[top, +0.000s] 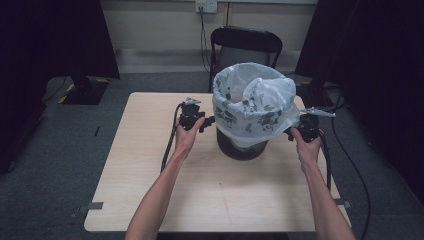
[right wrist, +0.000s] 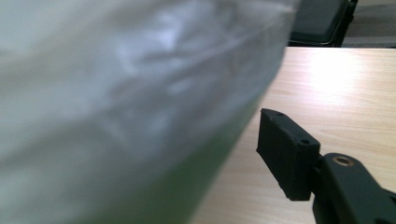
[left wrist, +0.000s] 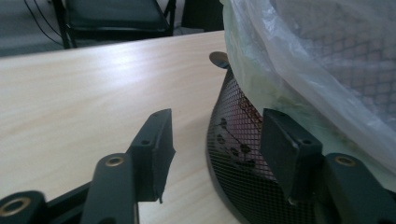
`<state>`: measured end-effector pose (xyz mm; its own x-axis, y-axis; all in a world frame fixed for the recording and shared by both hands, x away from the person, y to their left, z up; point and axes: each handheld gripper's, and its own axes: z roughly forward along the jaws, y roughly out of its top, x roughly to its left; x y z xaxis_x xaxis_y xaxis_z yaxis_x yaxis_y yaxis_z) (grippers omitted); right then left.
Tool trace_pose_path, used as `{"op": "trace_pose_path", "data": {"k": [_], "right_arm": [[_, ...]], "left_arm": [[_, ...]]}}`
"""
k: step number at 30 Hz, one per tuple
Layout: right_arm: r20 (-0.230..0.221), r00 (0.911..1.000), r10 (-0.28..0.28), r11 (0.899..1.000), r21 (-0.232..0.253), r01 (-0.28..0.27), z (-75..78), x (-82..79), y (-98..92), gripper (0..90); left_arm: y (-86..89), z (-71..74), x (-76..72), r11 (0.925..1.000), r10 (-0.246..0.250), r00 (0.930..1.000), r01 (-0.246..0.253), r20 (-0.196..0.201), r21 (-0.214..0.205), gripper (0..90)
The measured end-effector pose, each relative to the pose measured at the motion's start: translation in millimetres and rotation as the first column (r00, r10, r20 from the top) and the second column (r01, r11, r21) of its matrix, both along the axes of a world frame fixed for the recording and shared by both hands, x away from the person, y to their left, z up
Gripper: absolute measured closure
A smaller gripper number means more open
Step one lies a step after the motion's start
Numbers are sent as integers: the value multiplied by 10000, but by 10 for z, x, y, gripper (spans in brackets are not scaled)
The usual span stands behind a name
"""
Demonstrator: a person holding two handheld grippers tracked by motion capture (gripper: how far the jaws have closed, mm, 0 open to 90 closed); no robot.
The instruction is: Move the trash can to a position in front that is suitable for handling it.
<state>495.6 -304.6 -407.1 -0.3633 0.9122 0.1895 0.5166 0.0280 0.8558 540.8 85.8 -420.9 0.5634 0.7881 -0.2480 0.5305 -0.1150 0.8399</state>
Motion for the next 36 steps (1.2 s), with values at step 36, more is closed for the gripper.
{"op": "trace_pose_path", "data": {"k": [36], "right_arm": [[577, 9902, 1276, 9918, 14, -1279, -41, -658, 534, 587]], "left_arm": [[522, 34, -1004, 9965, -240, 9947, 158, 997, 816, 674]]}}
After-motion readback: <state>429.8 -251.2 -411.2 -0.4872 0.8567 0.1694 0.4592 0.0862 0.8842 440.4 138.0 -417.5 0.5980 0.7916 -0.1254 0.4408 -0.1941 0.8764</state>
